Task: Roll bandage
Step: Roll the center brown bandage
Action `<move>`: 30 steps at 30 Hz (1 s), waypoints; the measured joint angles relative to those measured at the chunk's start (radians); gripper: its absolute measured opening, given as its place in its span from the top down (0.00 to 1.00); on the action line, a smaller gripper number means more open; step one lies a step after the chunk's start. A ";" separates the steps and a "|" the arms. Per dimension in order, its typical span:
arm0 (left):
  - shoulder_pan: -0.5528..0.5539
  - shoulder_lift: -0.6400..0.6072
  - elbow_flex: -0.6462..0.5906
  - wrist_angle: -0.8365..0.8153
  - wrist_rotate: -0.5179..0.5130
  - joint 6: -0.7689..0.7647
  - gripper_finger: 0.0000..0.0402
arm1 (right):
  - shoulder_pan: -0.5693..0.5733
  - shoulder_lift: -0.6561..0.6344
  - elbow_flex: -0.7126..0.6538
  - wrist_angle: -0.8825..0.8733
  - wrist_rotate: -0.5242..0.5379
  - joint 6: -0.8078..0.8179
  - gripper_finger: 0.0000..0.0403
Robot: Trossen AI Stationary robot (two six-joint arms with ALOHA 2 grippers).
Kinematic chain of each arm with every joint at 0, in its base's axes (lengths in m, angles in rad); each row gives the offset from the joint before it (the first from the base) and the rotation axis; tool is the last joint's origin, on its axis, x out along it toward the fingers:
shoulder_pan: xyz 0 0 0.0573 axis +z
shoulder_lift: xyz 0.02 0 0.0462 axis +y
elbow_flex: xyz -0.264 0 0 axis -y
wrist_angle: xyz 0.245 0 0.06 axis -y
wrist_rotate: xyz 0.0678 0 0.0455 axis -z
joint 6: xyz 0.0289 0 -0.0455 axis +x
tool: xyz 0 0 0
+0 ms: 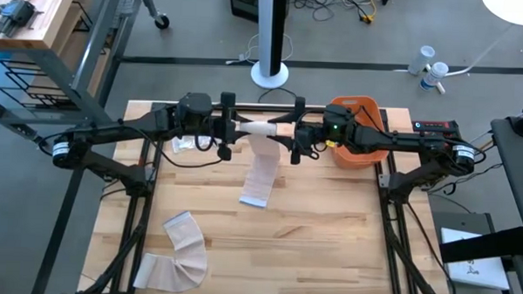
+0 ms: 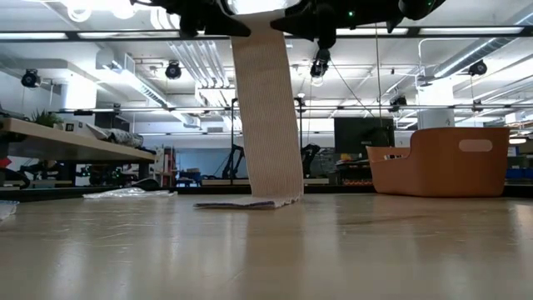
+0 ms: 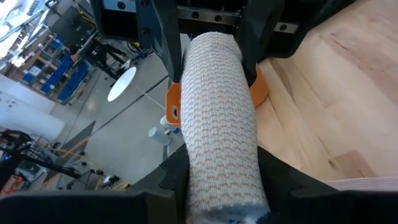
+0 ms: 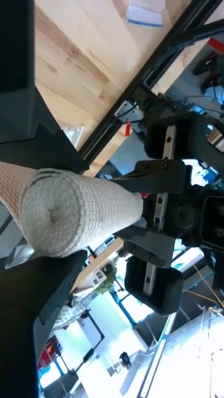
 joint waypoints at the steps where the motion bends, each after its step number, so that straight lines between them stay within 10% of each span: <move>1: 0.000 0.000 0.000 0.000 0.000 0.009 0.73 | 0.000 0.000 0.000 0.000 -0.009 0.006 0.50; 30: 0.000 -0.011 -0.001 0.038 -0.052 0.140 0.74 | -0.026 0.107 0.172 -0.114 -0.011 0.509 0.50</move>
